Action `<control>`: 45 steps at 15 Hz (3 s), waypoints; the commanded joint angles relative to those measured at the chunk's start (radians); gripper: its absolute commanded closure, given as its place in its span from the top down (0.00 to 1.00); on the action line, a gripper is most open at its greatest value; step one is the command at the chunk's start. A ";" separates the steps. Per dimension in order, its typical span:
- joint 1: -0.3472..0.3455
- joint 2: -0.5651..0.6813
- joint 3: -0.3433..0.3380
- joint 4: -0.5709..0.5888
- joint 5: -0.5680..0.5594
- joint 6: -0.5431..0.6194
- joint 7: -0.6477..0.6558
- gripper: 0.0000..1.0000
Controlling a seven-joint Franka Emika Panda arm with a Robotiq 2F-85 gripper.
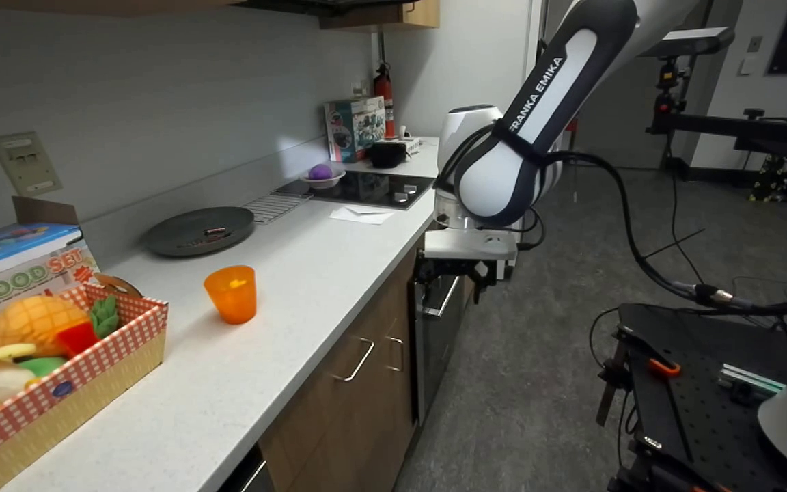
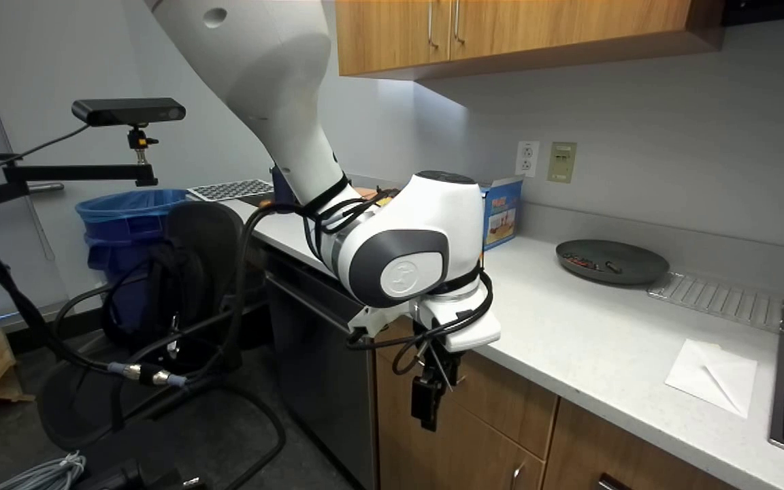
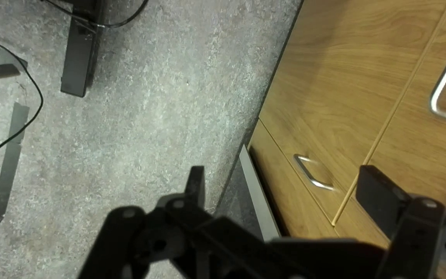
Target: Open the top drawer of the kitchen unit
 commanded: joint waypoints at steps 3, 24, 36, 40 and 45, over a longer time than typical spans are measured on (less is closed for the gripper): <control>0.033 -0.026 0.018 -0.026 0.162 -0.005 -0.041 1.00; 0.057 0.068 0.232 0.002 0.553 0.213 -0.237 1.00; -0.067 0.299 0.329 0.131 0.582 0.435 -0.296 1.00; -0.151 0.365 0.415 0.172 0.575 0.535 -0.294 1.00; -0.235 0.439 0.490 0.189 0.539 0.608 -0.285 1.00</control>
